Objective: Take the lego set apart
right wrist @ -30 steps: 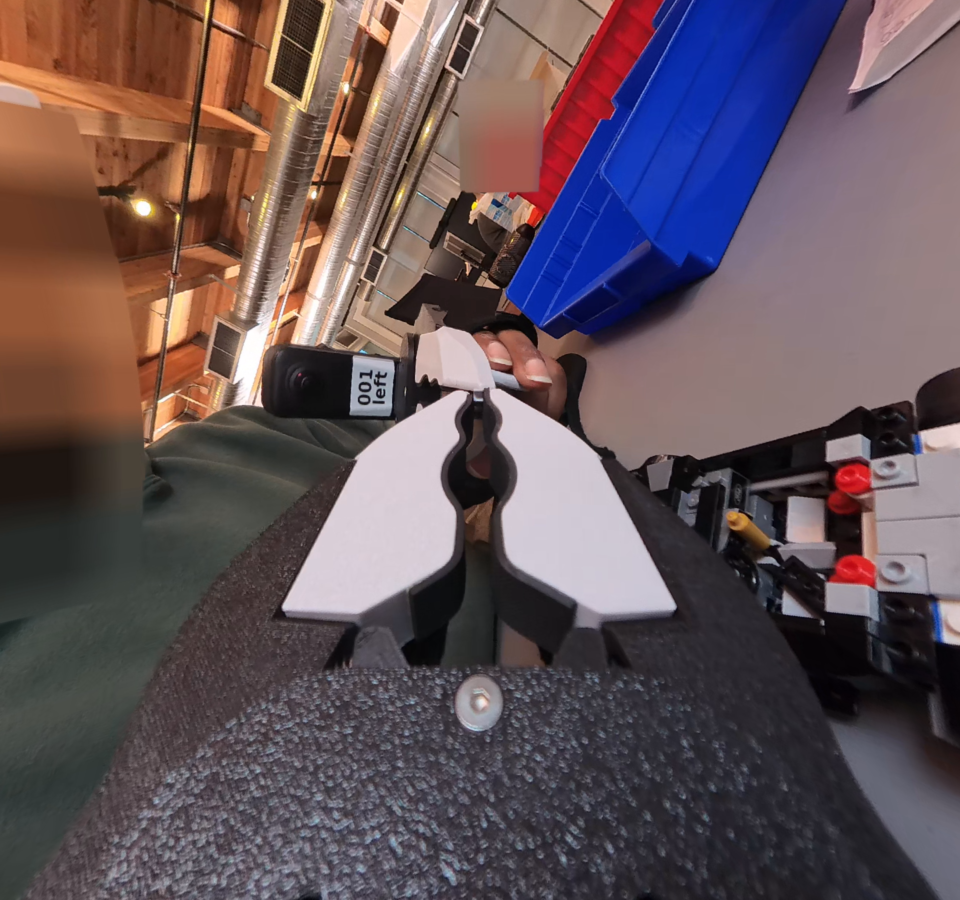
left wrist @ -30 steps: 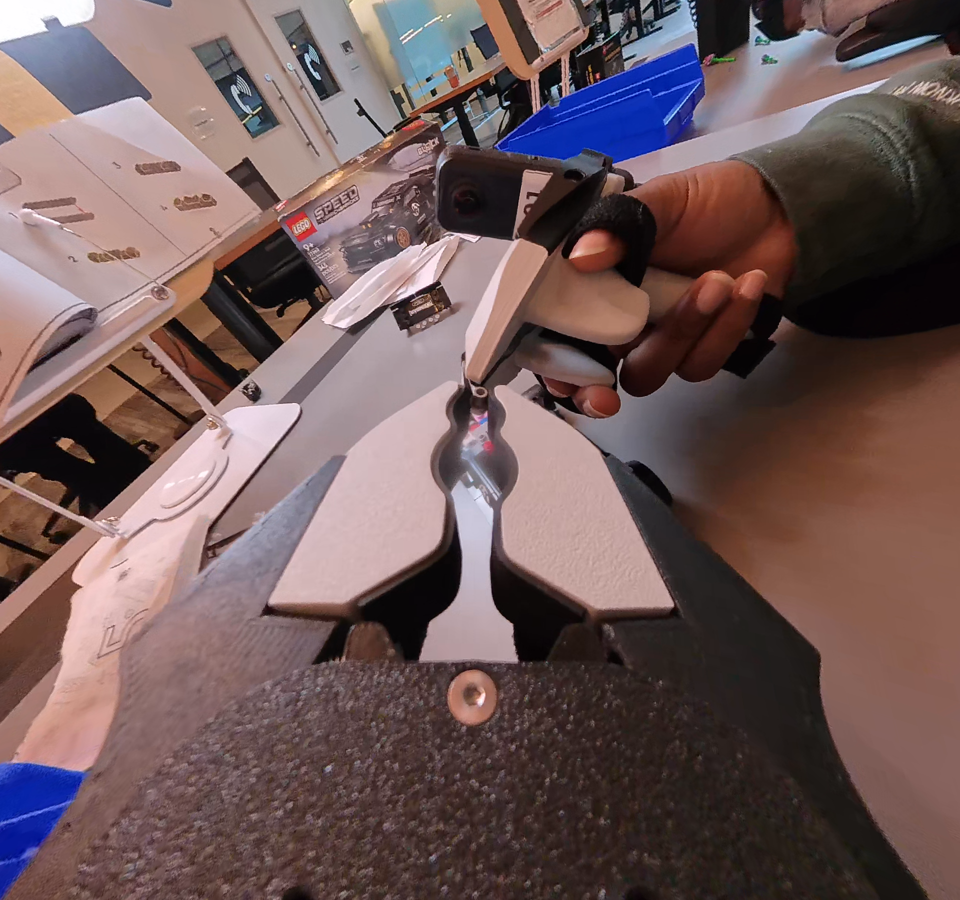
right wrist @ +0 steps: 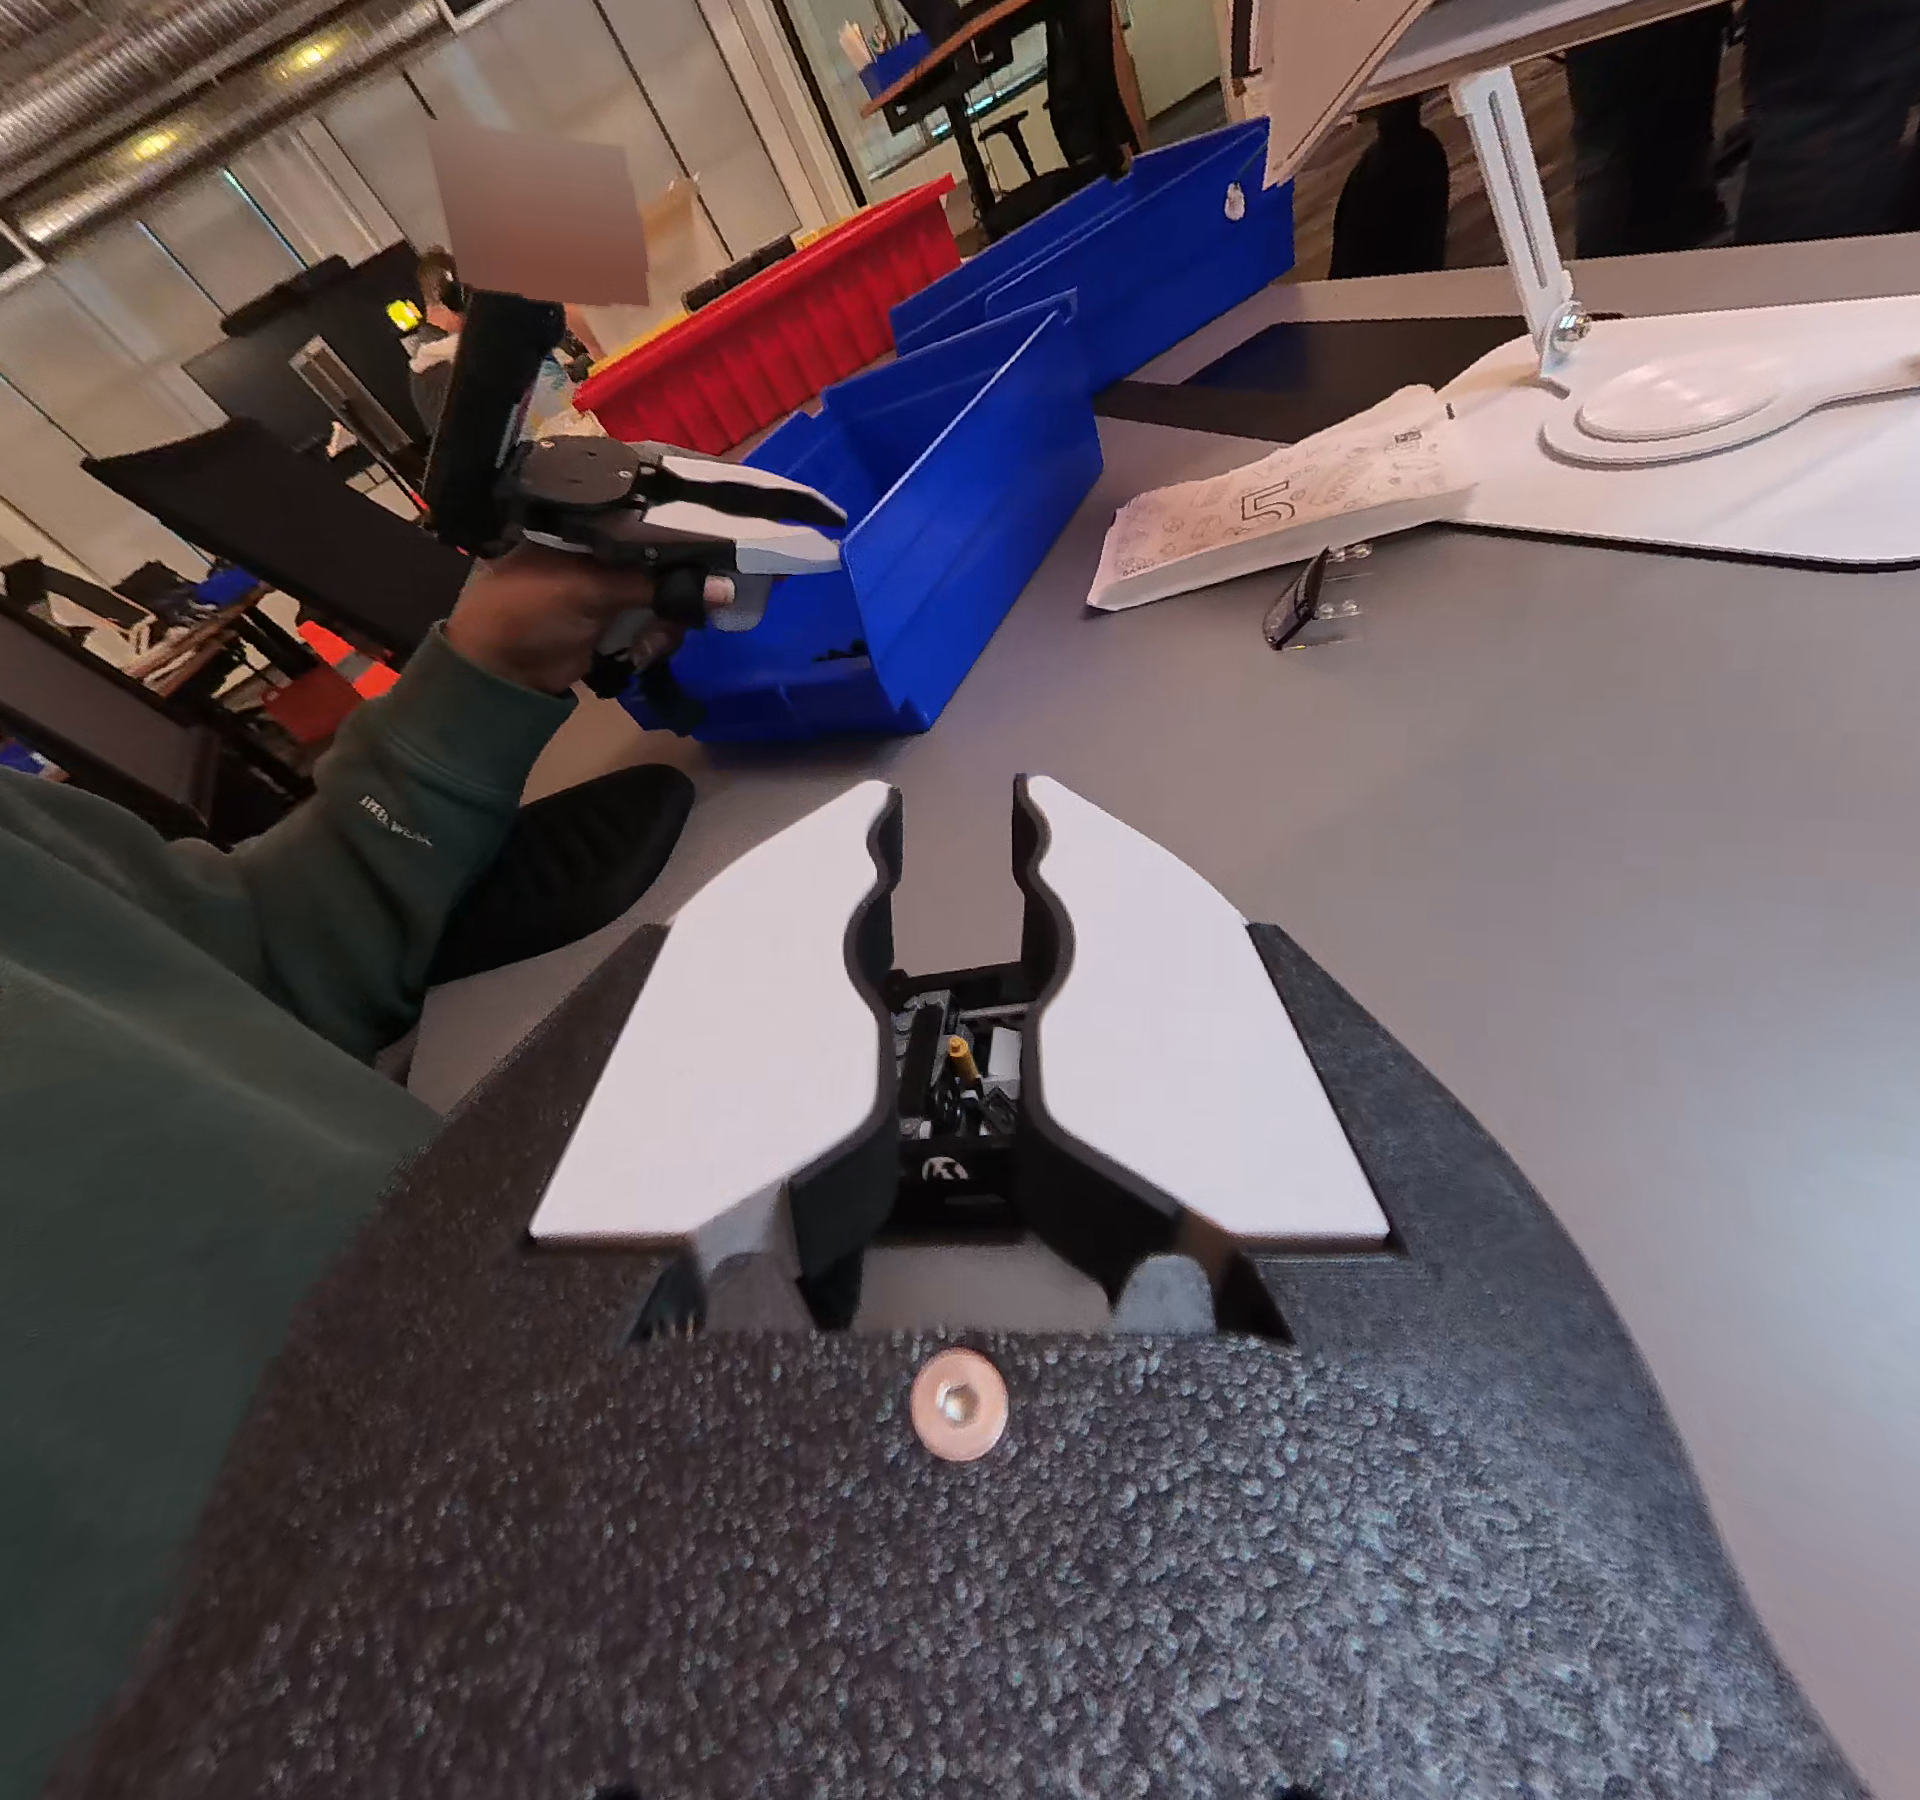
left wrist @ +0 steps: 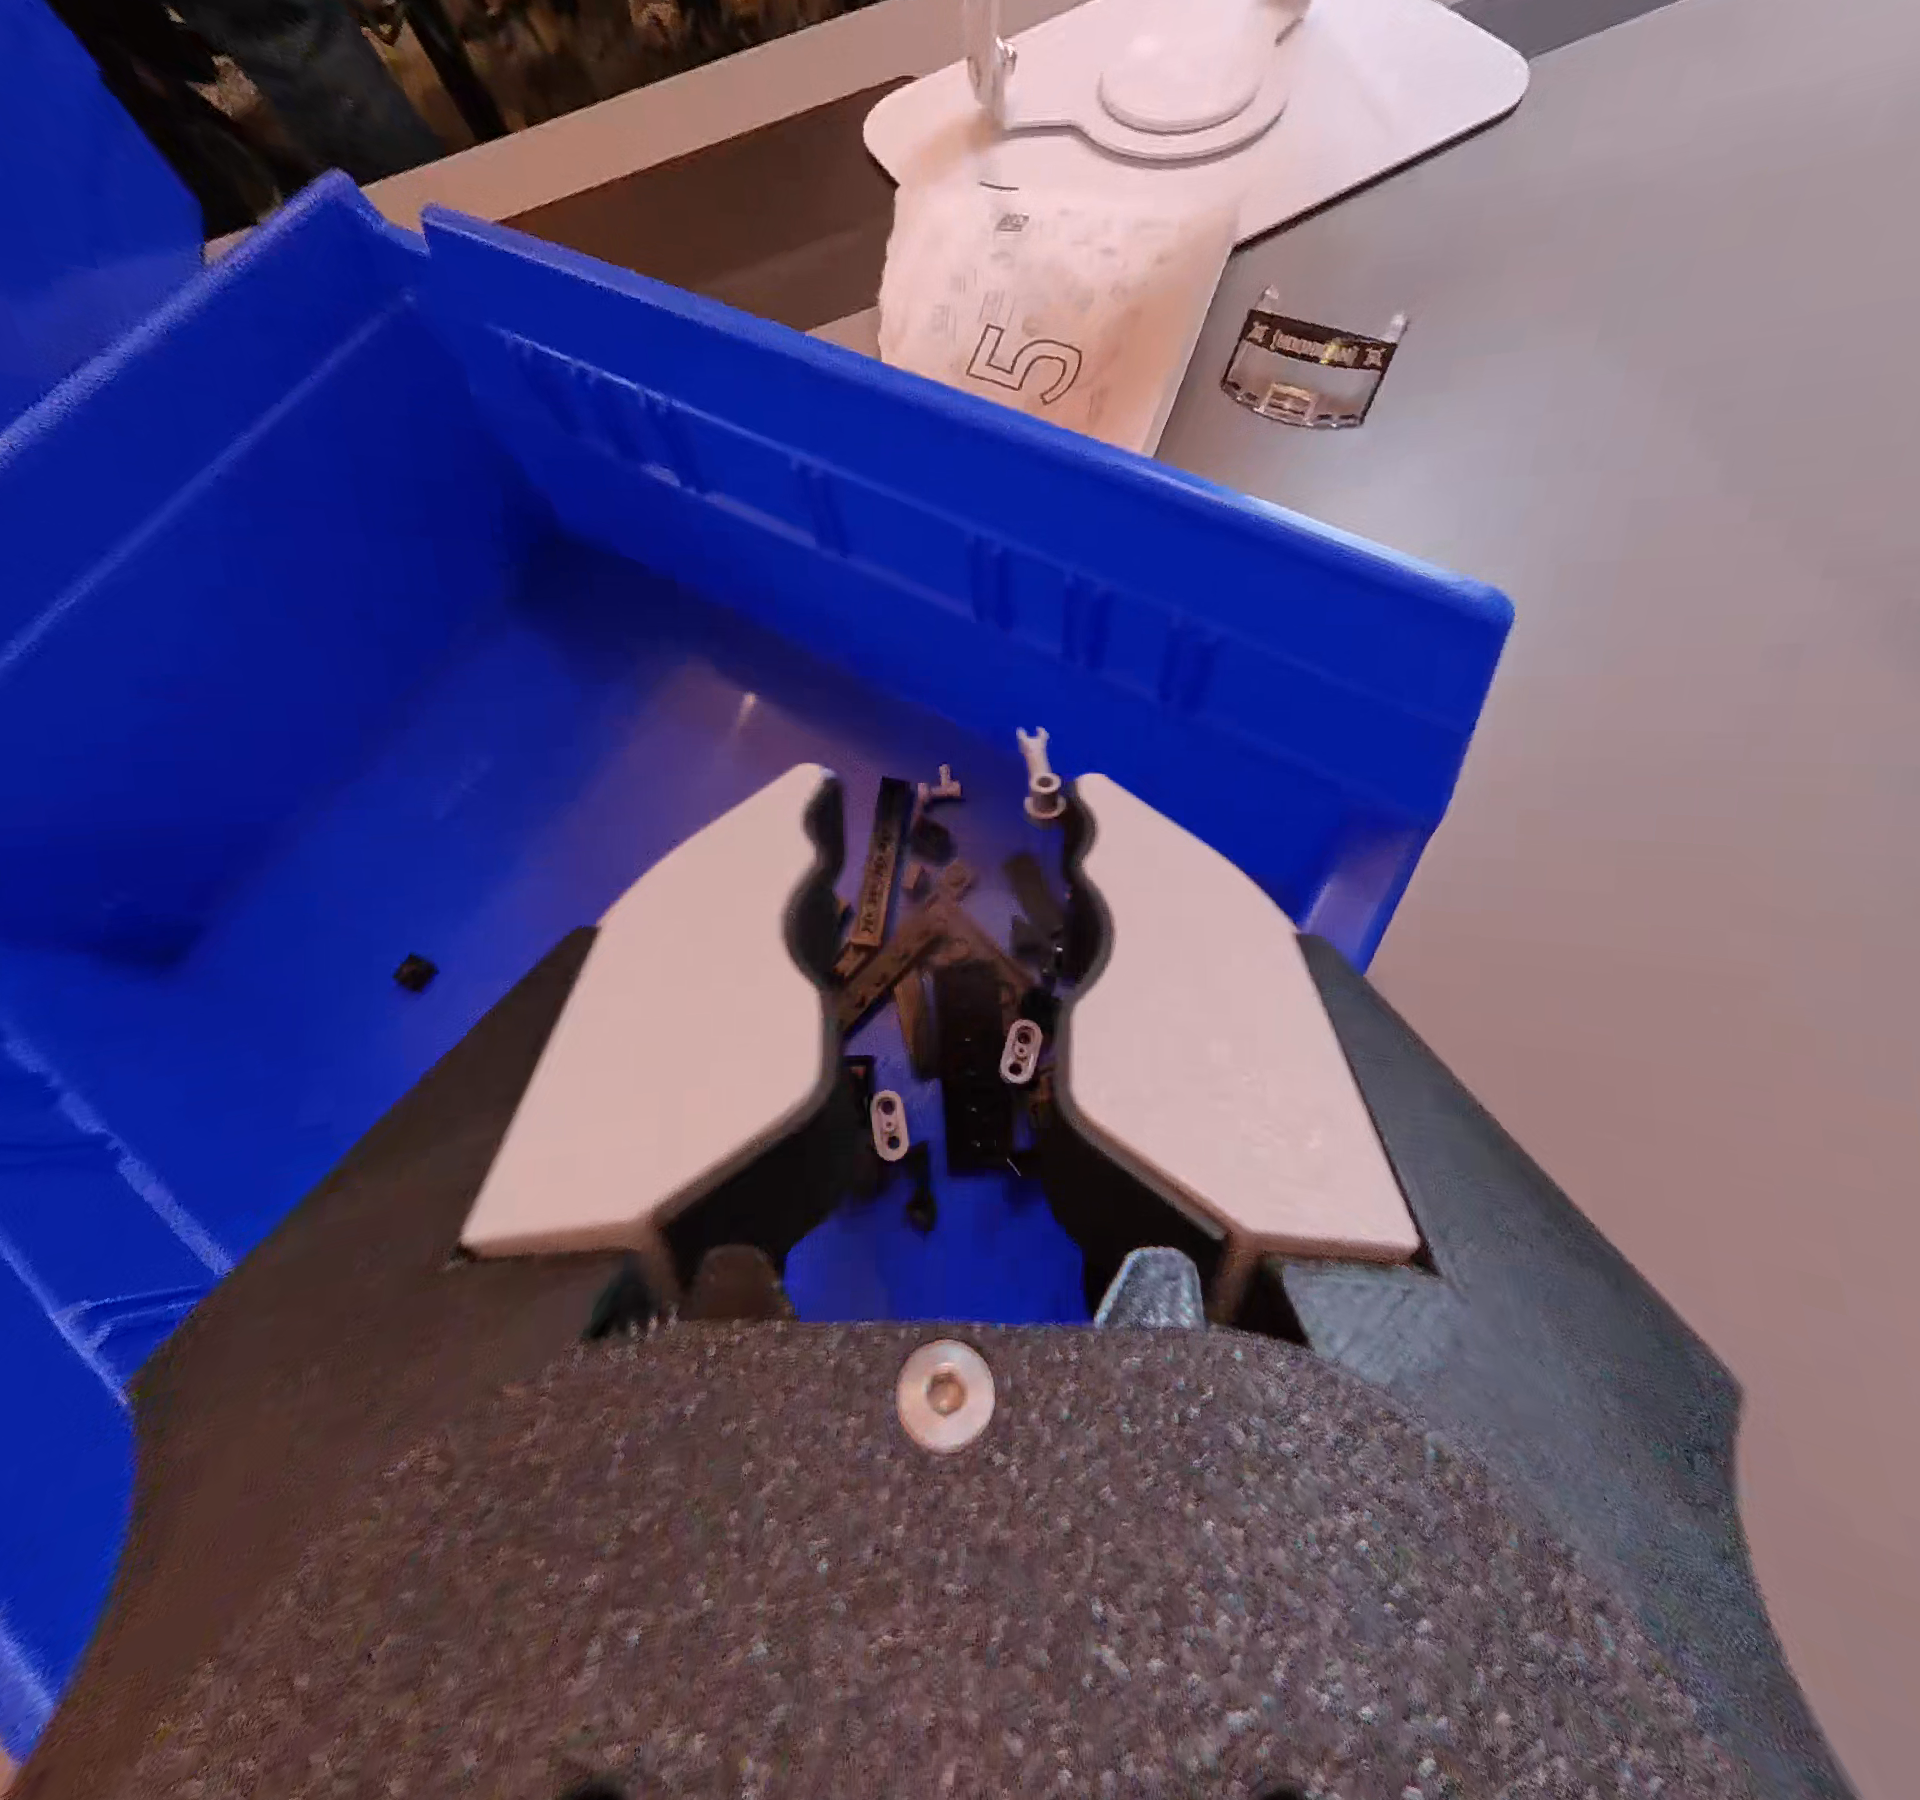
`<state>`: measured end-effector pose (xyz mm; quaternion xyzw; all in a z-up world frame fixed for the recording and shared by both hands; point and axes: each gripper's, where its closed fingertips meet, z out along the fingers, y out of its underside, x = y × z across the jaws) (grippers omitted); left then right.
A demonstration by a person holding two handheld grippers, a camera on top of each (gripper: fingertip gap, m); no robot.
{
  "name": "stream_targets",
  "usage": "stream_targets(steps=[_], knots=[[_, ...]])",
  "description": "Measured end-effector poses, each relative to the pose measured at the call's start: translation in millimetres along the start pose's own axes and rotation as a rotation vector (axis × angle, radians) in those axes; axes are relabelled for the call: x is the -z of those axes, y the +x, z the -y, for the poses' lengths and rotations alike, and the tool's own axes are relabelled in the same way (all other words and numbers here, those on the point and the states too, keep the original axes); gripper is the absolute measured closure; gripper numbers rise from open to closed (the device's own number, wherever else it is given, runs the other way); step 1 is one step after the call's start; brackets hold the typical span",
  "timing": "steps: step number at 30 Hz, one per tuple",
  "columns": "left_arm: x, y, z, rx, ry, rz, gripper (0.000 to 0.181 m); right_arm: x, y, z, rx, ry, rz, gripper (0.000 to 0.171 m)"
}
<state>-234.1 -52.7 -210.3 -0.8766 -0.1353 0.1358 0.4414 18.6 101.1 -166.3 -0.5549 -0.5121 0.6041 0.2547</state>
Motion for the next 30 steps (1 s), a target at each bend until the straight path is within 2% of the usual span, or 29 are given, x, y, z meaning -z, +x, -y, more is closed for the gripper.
stream_targets(steps=[3, 7, 11, 13, 15, 18, 22, 26, 30], knots=[[-0.4, -4.9, 1.7, -0.004, 0.013, 0.042, 0.116, 1.8, 3.4, -0.2, 0.002, -0.007, -0.016, 0.151], [-2.8, -5.8, -2.6, 0.015, -0.005, 0.033, 0.102, 2.1, 6.7, -5.8, 0.022, -0.047, -0.038, 0.151], [12.1, 14.0, 28.9, -0.029, 0.194, -0.047, 0.113, -1.4, 7.2, -21.5, 0.085, -0.146, -0.048, 0.154], [28.9, 49.9, 48.9, -0.098, 0.337, -0.206, 0.135, -3.3, 8.7, -35.6, 0.153, -0.235, -0.058, 0.155], [41.9, 95.5, 56.5, -0.113, 0.409, -0.421, 0.140, -4.0, 9.9, -53.7, 0.237, -0.354, -0.055, 0.155], [42.3, 158.1, 42.9, -0.126, 0.343, -0.682, 0.127, -3.3, 9.4, -75.3, 0.379, -0.531, -0.021, 0.157], [28.0, 220.8, 5.5, -0.219, 0.174, -0.834, 0.111, -6.1, 6.3, -87.2, 0.573, -0.759, 0.061, 0.158], [20.8, 254.3, -18.2, -0.287, 0.079, -0.887, 0.103, -14.4, 5.3, -94.6, 0.737, -0.976, 0.160, 0.161], [13.1, 263.9, -32.5, -0.340, 0.036, -0.867, 0.103, -16.4, 10.8, -104.7, 0.824, -1.160, 0.214, 0.162]])
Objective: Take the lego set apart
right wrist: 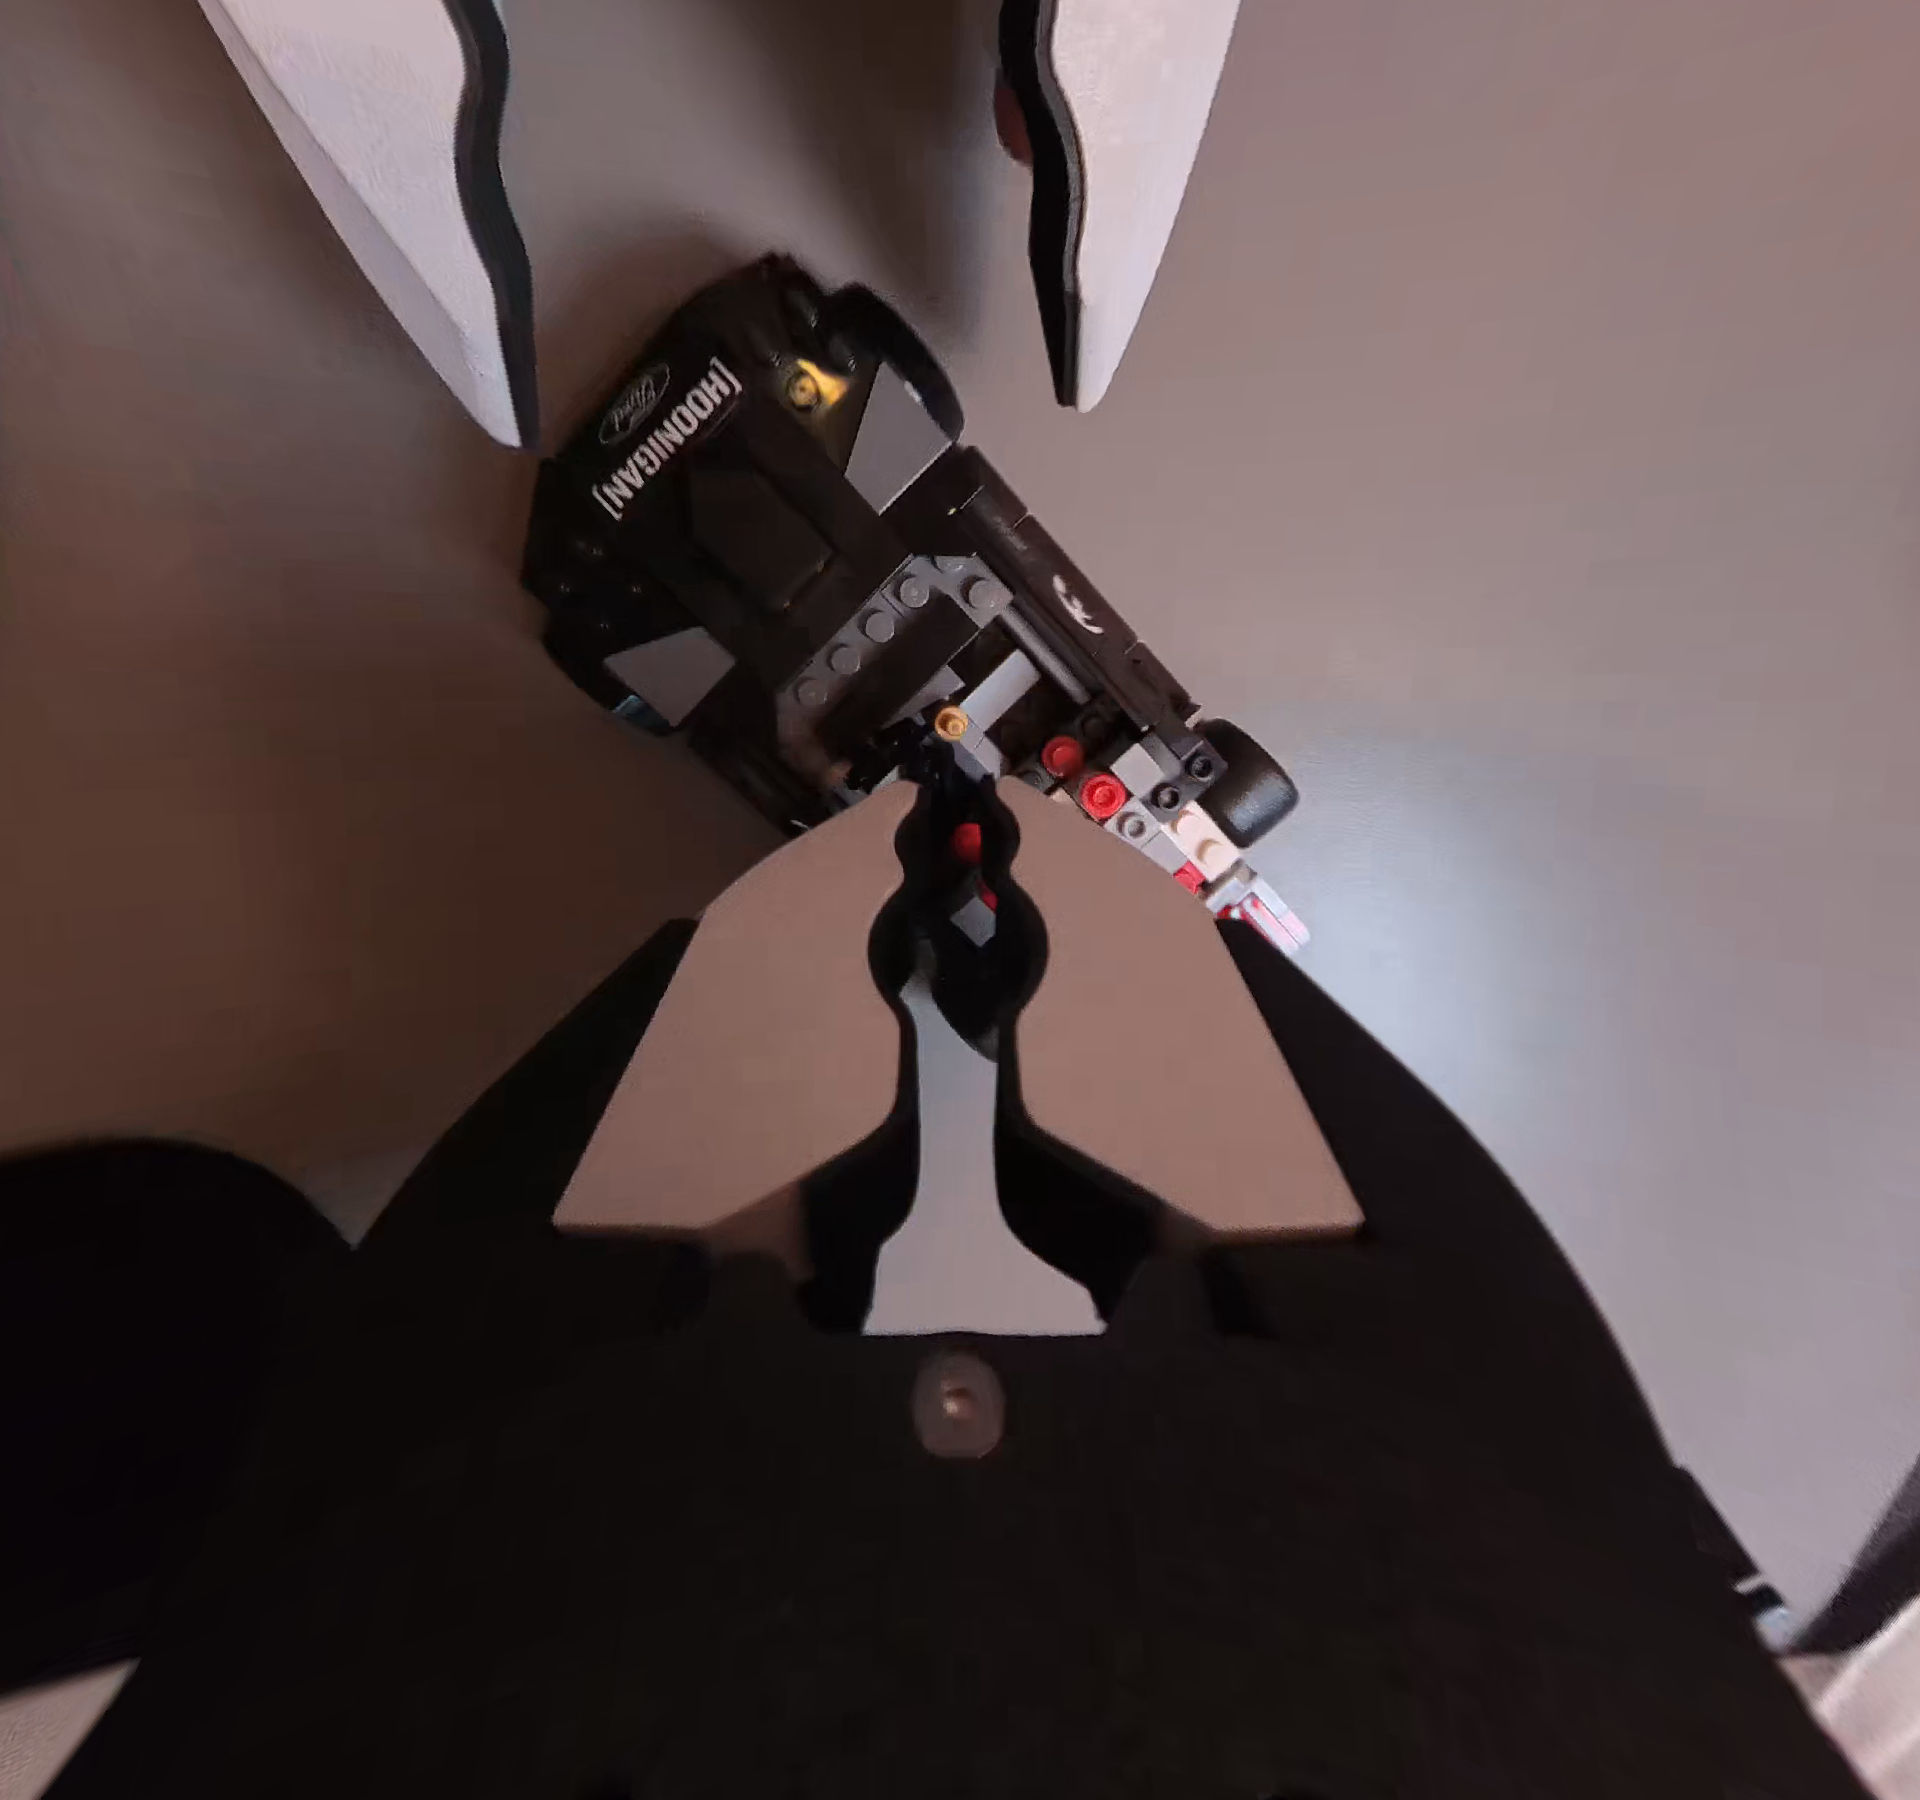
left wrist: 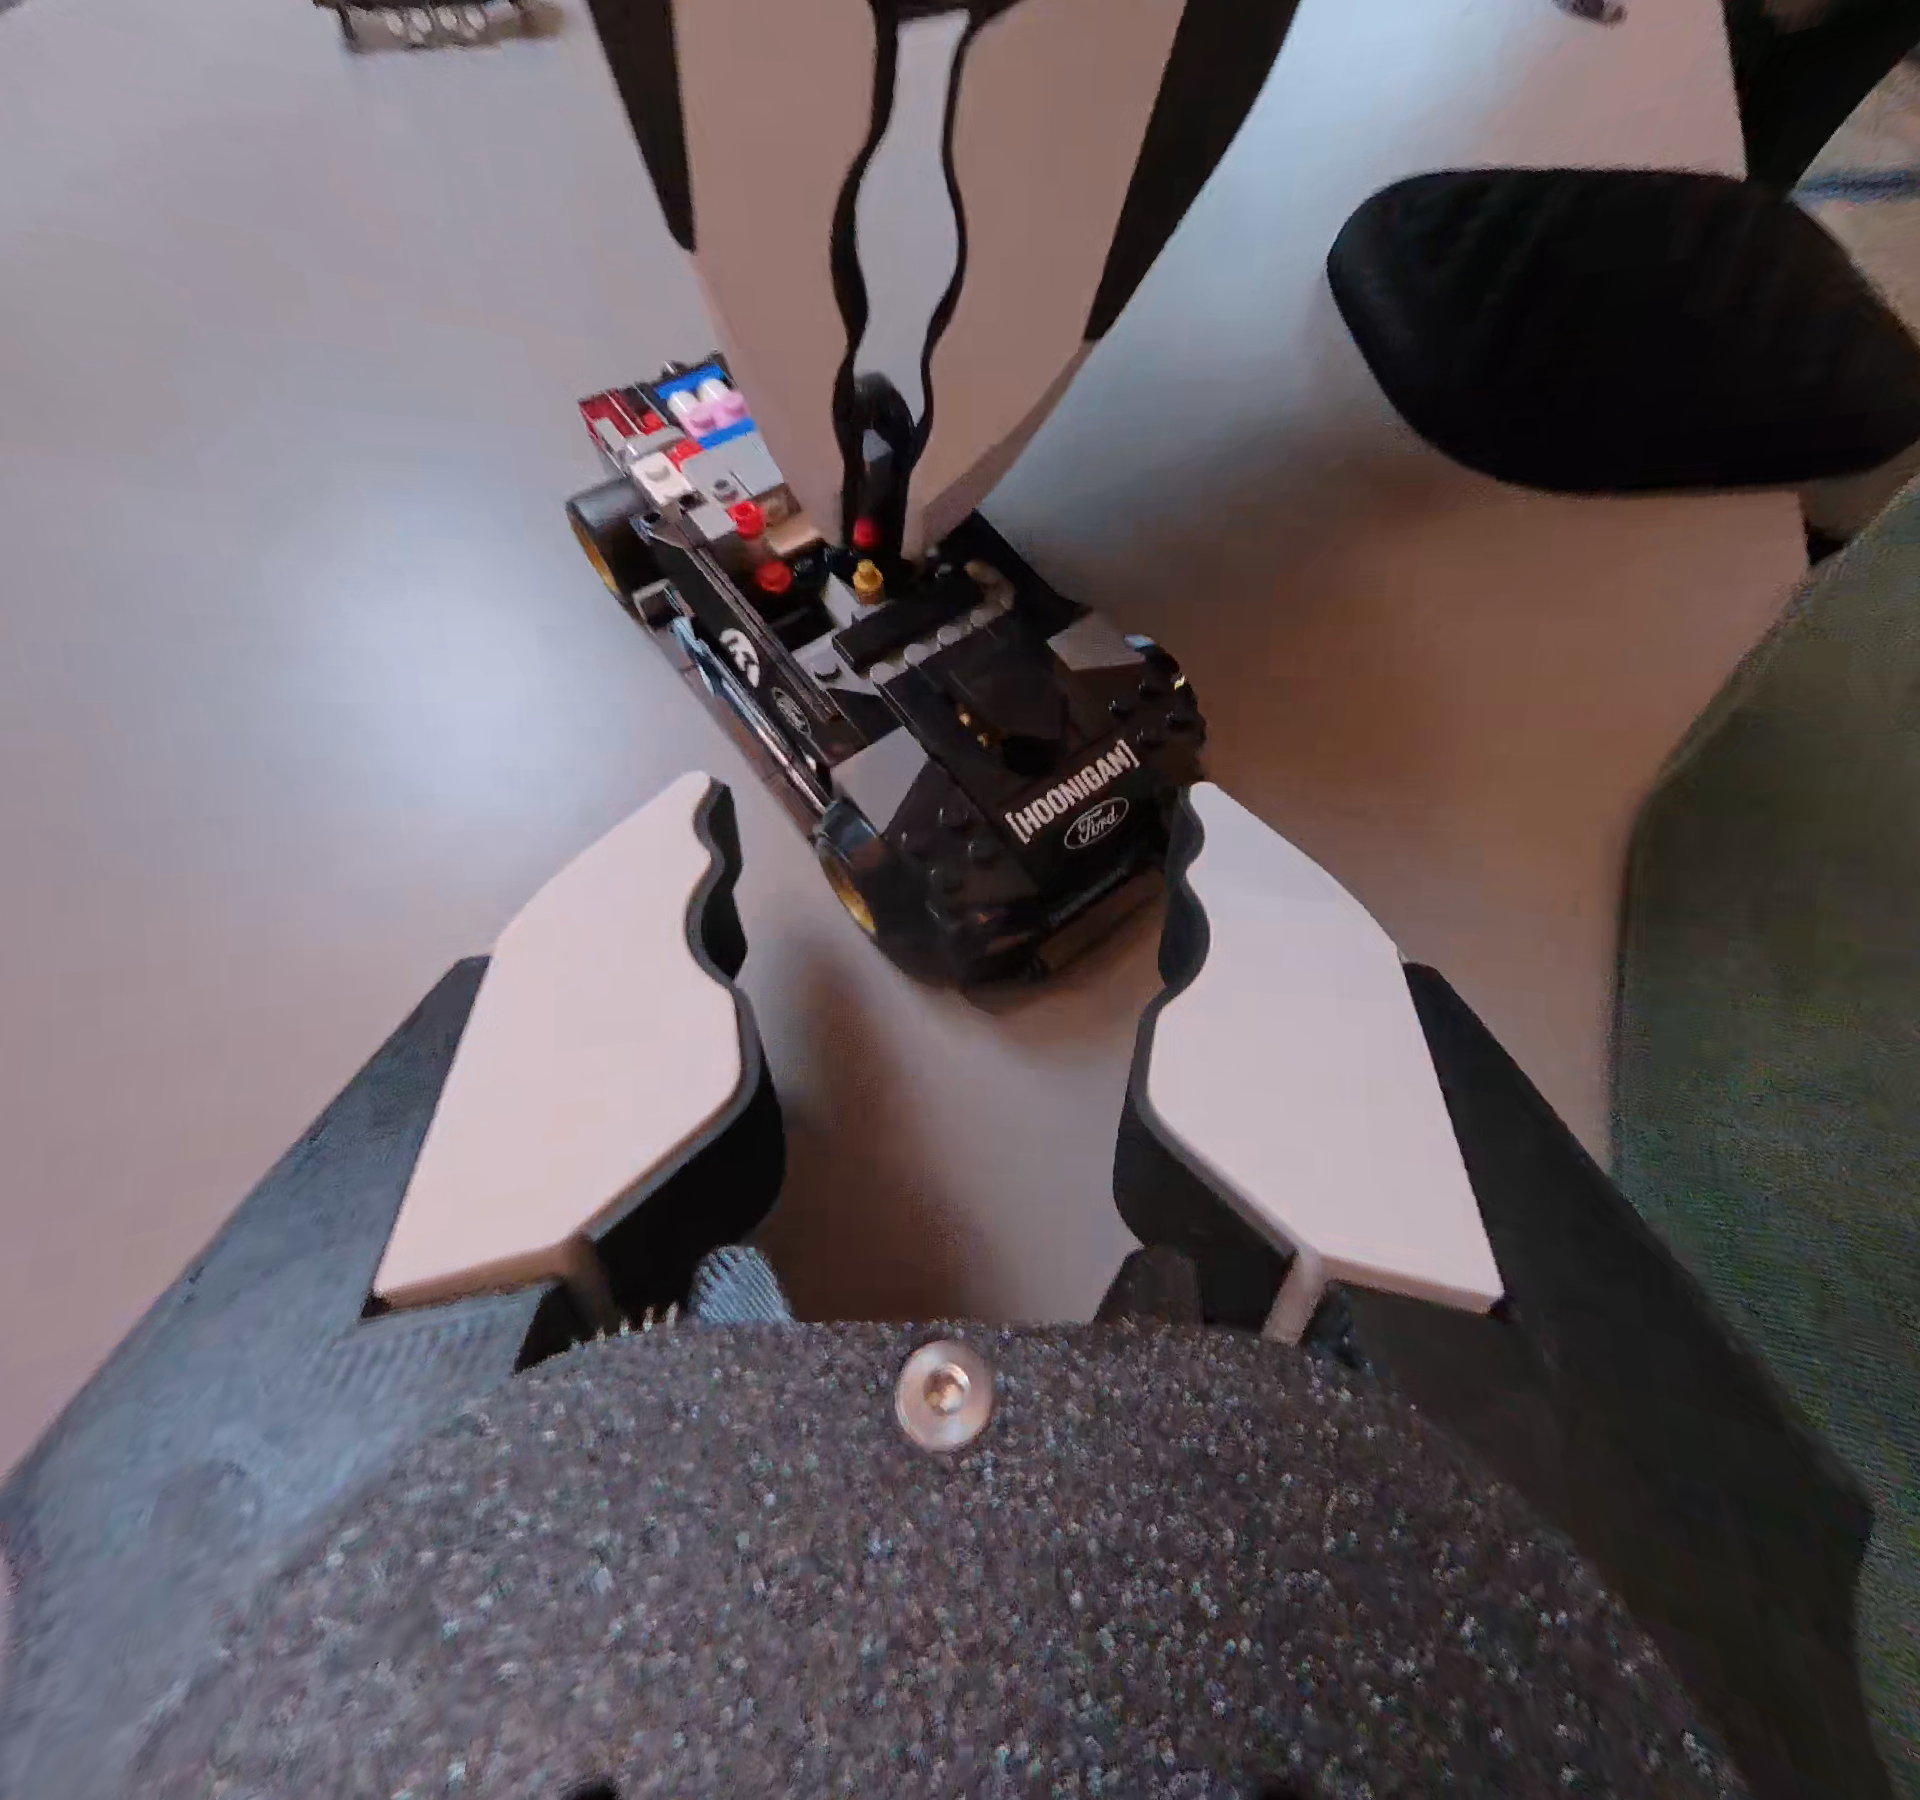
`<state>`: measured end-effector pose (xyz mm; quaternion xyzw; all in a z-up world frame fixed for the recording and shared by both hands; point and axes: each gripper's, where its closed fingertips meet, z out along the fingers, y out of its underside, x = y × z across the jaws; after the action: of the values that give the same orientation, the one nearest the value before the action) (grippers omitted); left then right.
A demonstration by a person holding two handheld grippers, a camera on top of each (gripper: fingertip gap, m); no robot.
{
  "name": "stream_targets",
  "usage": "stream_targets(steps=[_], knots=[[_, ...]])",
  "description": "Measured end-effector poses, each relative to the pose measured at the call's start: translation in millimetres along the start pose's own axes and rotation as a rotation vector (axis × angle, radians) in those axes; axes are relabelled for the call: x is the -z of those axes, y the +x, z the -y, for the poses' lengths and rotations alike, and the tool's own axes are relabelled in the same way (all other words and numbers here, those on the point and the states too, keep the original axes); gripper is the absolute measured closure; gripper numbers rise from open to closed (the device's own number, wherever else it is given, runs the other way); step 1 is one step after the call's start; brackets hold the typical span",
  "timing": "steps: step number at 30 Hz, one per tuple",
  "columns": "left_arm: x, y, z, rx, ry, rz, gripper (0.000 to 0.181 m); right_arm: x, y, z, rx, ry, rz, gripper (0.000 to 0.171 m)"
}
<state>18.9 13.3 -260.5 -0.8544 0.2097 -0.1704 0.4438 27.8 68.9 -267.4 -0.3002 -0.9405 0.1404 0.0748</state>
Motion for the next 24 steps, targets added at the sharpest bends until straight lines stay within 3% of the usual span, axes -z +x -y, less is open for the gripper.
stream_targets(steps=[13, 21, 24], knots=[[-6.9, 1.8, -11.4, -0.014, -0.058, 0.018, 0.109, -11.1, -3.7, -2.4, -0.032, -0.137, 0.123, 0.166], [-6.2, 1.7, -13.3, -0.020, -0.066, 0.027, 0.114, -10.4, -1.8, -3.7, -0.004, -0.185, 0.053, 0.170], [-6.2, 0.9, -15.6, -0.028, -0.078, 0.036, 0.115, -1.7, 1.0, 1.3, -0.033, -0.114, 0.026, 0.171]])
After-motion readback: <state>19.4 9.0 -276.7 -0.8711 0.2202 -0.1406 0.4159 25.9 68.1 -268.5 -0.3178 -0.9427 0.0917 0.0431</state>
